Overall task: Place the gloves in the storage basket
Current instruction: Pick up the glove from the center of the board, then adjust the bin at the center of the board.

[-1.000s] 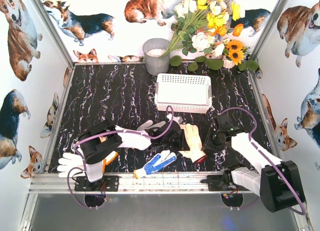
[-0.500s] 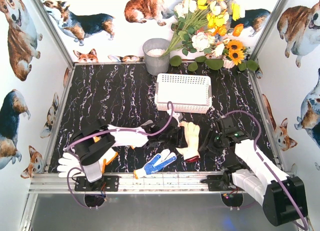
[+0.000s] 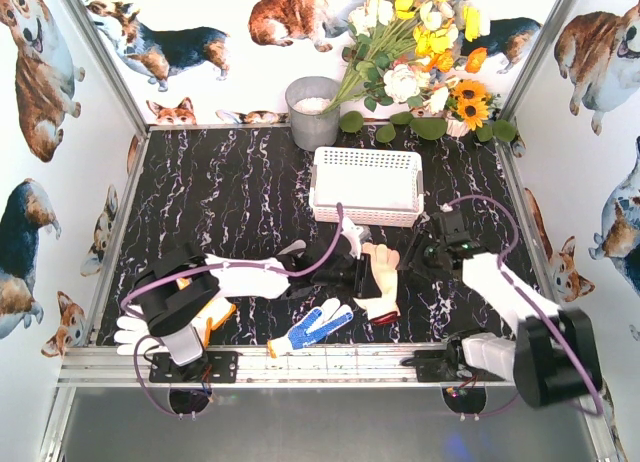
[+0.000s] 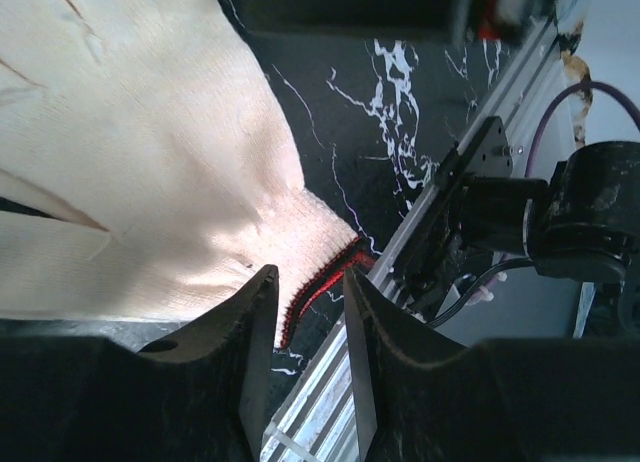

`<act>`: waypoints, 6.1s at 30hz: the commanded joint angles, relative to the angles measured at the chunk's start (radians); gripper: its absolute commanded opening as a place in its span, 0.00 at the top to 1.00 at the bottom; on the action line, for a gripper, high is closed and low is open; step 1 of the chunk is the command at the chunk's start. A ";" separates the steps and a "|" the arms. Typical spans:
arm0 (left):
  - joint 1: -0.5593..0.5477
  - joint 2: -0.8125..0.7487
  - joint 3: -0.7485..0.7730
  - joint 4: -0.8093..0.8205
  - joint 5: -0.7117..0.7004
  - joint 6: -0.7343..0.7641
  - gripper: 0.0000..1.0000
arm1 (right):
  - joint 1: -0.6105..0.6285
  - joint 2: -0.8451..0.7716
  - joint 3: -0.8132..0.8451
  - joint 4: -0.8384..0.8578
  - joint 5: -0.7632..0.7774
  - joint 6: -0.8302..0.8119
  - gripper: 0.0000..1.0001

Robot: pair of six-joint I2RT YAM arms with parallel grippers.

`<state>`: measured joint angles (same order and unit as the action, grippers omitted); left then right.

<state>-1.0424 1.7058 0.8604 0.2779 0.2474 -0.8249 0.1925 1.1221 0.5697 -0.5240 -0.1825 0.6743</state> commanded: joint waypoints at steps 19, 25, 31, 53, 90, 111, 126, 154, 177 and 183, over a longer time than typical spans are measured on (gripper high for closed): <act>-0.031 0.122 0.023 -0.129 0.041 0.010 0.78 | -0.048 0.331 0.084 0.340 -0.131 -0.117 0.71; -0.030 0.128 0.035 -0.160 0.035 0.015 0.78 | -0.048 0.301 0.099 0.320 -0.140 -0.134 0.87; -0.031 0.125 0.033 -0.163 0.041 0.020 0.79 | -0.048 0.279 0.101 0.340 -0.154 -0.159 0.93; -0.046 -0.027 0.055 -0.202 -0.008 0.050 0.59 | -0.048 0.020 0.137 0.019 -0.152 -0.194 0.47; -0.045 0.039 -0.013 -0.048 0.028 -0.027 0.71 | 0.142 -0.229 -0.241 -0.019 -0.281 0.033 0.47; -0.045 0.073 -0.025 -0.062 0.002 -0.051 0.73 | 0.148 -0.177 -0.255 0.034 -0.329 0.069 0.58; -0.060 -0.137 -0.096 -0.033 -0.185 0.075 0.67 | 0.148 -0.232 -0.208 0.010 -0.389 0.145 0.99; -0.267 -0.124 -0.052 0.067 -0.451 0.582 0.19 | 0.148 -0.294 -0.081 -0.017 -0.335 0.357 1.00; -0.294 0.031 0.006 0.144 -0.635 0.649 0.63 | 0.148 -0.304 -0.101 0.050 -0.293 0.467 1.00; -0.302 -0.014 -0.026 0.127 -0.654 0.638 0.87 | 0.148 -0.315 -0.114 0.057 -0.251 0.475 0.76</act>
<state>-1.3369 1.7313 0.8425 0.3965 -0.3832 -0.1879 0.3363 0.8356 0.4484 -0.5400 -0.4767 1.1305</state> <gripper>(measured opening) 0.174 0.164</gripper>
